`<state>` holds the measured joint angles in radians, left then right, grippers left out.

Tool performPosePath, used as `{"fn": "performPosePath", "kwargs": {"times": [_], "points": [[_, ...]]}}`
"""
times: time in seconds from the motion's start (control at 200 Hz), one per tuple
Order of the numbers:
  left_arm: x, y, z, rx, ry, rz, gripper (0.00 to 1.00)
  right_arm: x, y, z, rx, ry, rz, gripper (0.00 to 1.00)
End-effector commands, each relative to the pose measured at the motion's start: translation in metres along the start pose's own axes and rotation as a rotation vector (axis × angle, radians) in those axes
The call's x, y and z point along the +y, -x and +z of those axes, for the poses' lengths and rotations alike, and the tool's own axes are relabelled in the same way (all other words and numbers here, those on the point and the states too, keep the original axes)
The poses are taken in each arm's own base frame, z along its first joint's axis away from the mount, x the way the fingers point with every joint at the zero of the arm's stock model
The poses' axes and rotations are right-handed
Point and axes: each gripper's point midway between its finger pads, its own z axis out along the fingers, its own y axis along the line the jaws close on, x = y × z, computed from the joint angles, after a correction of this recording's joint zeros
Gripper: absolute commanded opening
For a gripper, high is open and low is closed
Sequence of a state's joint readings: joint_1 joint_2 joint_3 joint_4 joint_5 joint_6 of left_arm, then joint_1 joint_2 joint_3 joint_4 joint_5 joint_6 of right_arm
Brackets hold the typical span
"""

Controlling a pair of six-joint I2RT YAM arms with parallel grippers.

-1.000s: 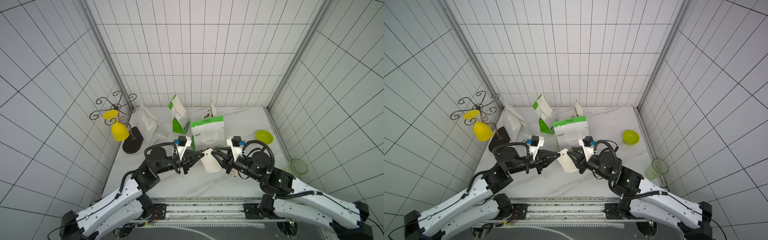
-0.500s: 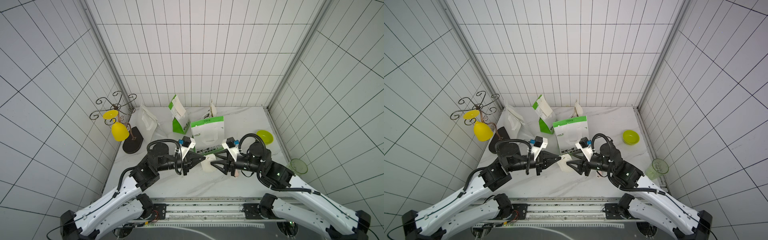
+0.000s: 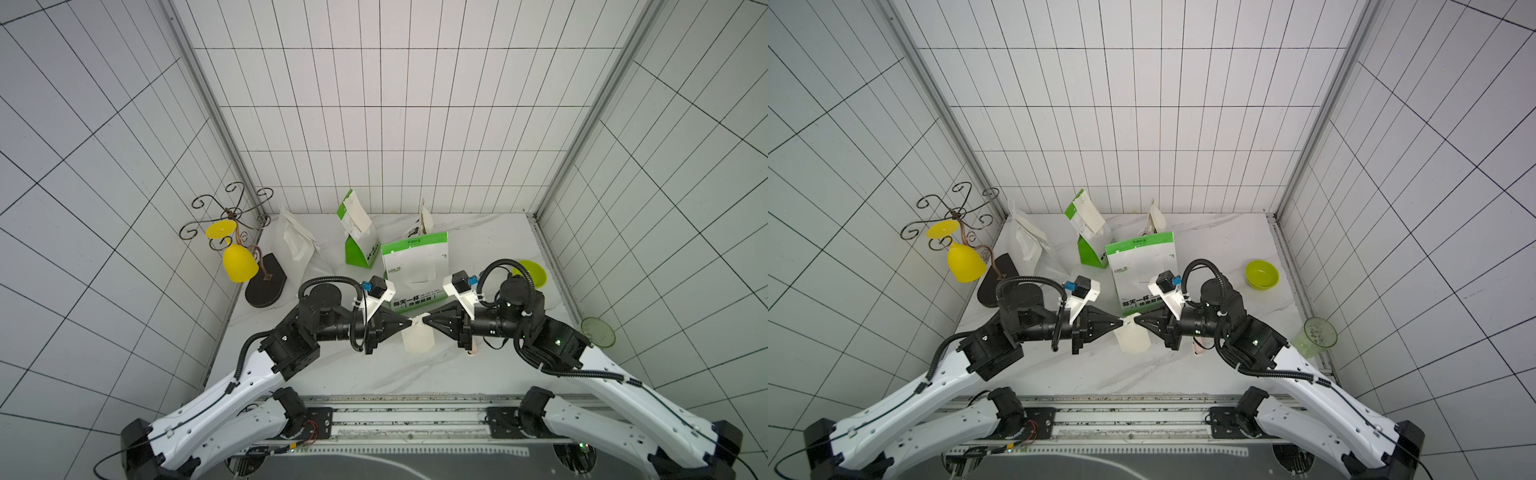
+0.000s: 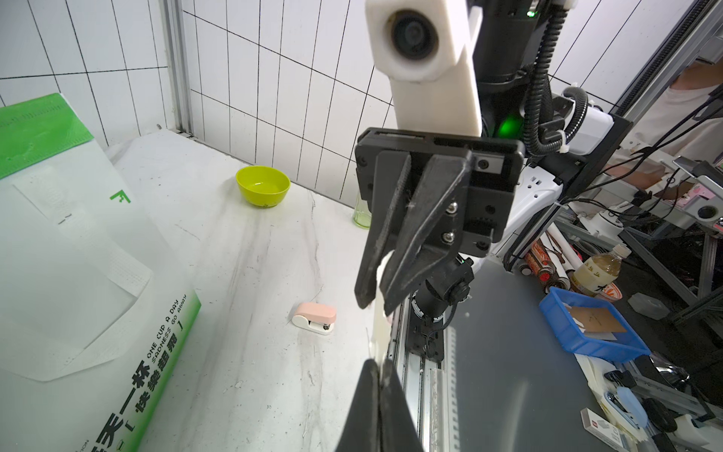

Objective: Staple the receipts to the bags
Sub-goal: Pick up the receipt from the center of the board, then hold the receipt from the takeout bag.

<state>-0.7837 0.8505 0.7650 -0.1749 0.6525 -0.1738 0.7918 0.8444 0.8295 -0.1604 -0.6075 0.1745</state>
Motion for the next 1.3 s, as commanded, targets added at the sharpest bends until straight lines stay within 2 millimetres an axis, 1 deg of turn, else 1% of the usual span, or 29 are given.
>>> {"fn": "performPosePath", "kwargs": {"times": [0.0, 0.03, 0.05, 0.09, 0.15, 0.21, 0.29, 0.33, 0.34, 0.355, 0.43, 0.55, 0.6, 0.68, 0.765, 0.825, 0.875, 0.929, 0.964, 1.034, 1.184, 1.294], "points": [[0.003, 0.021, -0.003, -0.051, 0.047, 0.022, 0.38, 0.006, 0.047, -0.014, -0.112, -0.038, -0.060, 0.00], [0.009, 0.025, -0.005, -0.060, 0.087, 0.023, 0.46, -0.003, 0.049, -0.017, -0.124, -0.094, -0.052, 0.00], [0.012, 0.029, -0.007, -0.069, 0.115, 0.027, 0.48, -0.007, 0.051, -0.019, -0.131, -0.124, -0.046, 0.00], [0.022, 0.038, -0.014, -0.088, 0.192, 0.033, 0.51, -0.023, 0.055, -0.026, -0.147, -0.231, -0.035, 0.00], [0.045, 0.056, -0.029, -0.124, 0.343, 0.026, 0.57, -0.043, 0.057, -0.036, -0.143, -0.367, -0.025, 0.00], [0.065, 0.074, -0.045, -0.155, 0.450, 0.022, 0.63, -0.059, 0.056, -0.045, -0.130, -0.472, -0.017, 0.00], [0.084, 0.096, -0.060, -0.184, 0.516, 0.026, 0.65, -0.071, 0.057, -0.051, -0.127, -0.541, -0.020, 0.00], [0.093, 0.103, -0.063, -0.193, 0.533, 0.033, 0.65, -0.075, 0.060, -0.053, -0.131, -0.563, -0.027, 0.00], [0.097, 0.104, -0.064, -0.194, 0.540, 0.031, 0.65, -0.077, 0.056, -0.053, -0.112, -0.571, -0.024, 0.00], [0.101, 0.107, -0.065, -0.197, 0.542, 0.031, 0.65, -0.079, 0.055, -0.053, -0.104, -0.578, -0.026, 0.00], [0.121, 0.114, -0.067, -0.200, 0.549, 0.024, 0.65, -0.085, 0.060, -0.053, -0.095, -0.597, -0.049, 0.00], [0.149, 0.119, -0.054, -0.190, 0.516, 0.026, 0.65, -0.095, 0.077, -0.048, -0.072, -0.589, -0.095, 0.00], [0.158, 0.120, -0.046, -0.169, 0.506, 0.033, 0.65, -0.104, 0.087, -0.053, -0.069, -0.634, -0.110, 0.00], [0.170, 0.125, -0.038, -0.157, 0.507, 0.036, 0.65, -0.120, 0.100, -0.062, -0.067, -0.707, -0.109, 0.00], [0.182, 0.129, -0.032, -0.132, 0.520, 0.059, 0.65, -0.128, 0.107, -0.062, -0.073, -0.660, -0.084, 0.00], [0.195, 0.129, -0.031, -0.106, 0.560, 0.063, 0.65, -0.138, 0.108, -0.060, -0.075, -0.648, -0.055, 0.00], [0.203, 0.127, -0.028, -0.085, 0.570, 0.073, 0.65, -0.147, 0.105, -0.055, -0.054, -0.636, -0.042, 0.00], [0.208, 0.127, -0.025, -0.073, 0.569, 0.081, 0.65, -0.152, 0.102, -0.047, -0.039, -0.580, -0.018, 0.00], [0.212, 0.126, -0.023, -0.066, 0.571, 0.086, 0.65, -0.152, 0.101, -0.040, -0.031, -0.536, -0.014, 0.00], [0.217, 0.123, -0.019, -0.050, 0.566, 0.102, 0.65, -0.151, 0.098, -0.029, -0.010, -0.476, -0.010, 0.00], [0.222, 0.119, -0.005, -0.029, 0.490, 0.102, 0.66, -0.156, 0.093, -0.016, 0.014, -0.433, -0.003, 0.00], [0.227, 0.120, 0.007, -0.013, 0.443, 0.104, 0.66, -0.171, 0.089, -0.013, 0.031, -0.462, 0.009, 0.00]]}}
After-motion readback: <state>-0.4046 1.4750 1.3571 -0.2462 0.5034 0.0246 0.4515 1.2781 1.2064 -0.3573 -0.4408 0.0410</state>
